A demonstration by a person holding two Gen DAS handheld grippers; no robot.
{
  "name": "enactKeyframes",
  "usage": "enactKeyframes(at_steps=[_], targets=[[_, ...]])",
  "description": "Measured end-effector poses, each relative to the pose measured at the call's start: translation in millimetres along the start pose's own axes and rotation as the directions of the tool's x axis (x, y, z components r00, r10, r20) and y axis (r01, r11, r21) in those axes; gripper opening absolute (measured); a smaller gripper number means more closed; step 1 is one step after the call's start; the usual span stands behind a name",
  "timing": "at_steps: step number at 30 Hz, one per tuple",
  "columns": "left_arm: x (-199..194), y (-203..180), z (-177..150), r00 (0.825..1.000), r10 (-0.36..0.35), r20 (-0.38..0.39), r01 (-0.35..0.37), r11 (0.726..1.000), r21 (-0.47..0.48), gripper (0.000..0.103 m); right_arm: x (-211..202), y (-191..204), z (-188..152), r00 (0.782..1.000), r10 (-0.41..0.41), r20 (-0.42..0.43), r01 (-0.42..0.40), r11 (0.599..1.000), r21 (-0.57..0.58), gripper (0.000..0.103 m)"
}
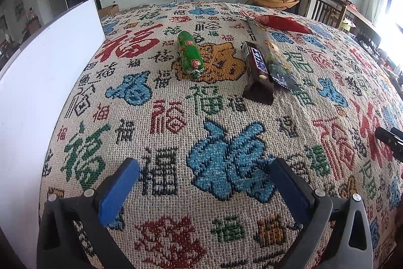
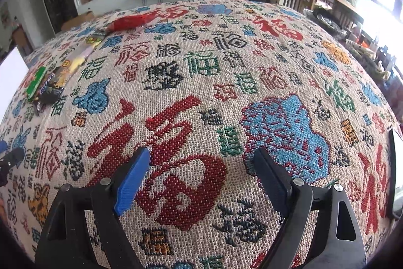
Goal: Organize snacks
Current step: 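Lower the left tool and close it on the green sausage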
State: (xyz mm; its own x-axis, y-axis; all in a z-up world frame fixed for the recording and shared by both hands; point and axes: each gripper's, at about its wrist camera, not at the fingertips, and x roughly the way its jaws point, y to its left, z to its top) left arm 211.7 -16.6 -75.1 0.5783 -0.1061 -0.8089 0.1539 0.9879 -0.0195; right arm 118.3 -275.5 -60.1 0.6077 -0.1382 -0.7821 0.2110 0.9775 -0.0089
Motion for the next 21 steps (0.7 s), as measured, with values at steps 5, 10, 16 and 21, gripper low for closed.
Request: enactKeyframes(at_steps=[5, 10, 16, 21], targets=[[0.0, 0.6, -0.3, 1.0, 0.0, 0.0, 0.0, 1.0, 0.0, 0.103, -0.5, 0.2, -0.1, 1.0, 0.0, 0.0, 0.0, 1.0, 0.0, 0.088], [0.0, 1.0, -0.5, 1.0, 0.0, 0.0, 0.0, 1.0, 0.0, 0.103, -0.5, 0.2, -0.1, 1.0, 0.0, 0.0, 0.0, 1.0, 0.0, 0.088], [0.1, 1.1, -0.4, 1.0, 0.0, -0.001, 0.0, 1.0, 0.001, 0.103, -0.5, 0.2, -0.1, 1.0, 0.0, 0.0, 0.0, 1.0, 0.0, 0.088], [-0.4, 1.7, -0.1, 1.0, -0.003, -0.003, 0.003, 1.0, 0.002, 0.103, -0.4, 0.3, -0.1, 1.0, 0.0, -0.001, 0.0, 1.0, 0.0, 0.088]])
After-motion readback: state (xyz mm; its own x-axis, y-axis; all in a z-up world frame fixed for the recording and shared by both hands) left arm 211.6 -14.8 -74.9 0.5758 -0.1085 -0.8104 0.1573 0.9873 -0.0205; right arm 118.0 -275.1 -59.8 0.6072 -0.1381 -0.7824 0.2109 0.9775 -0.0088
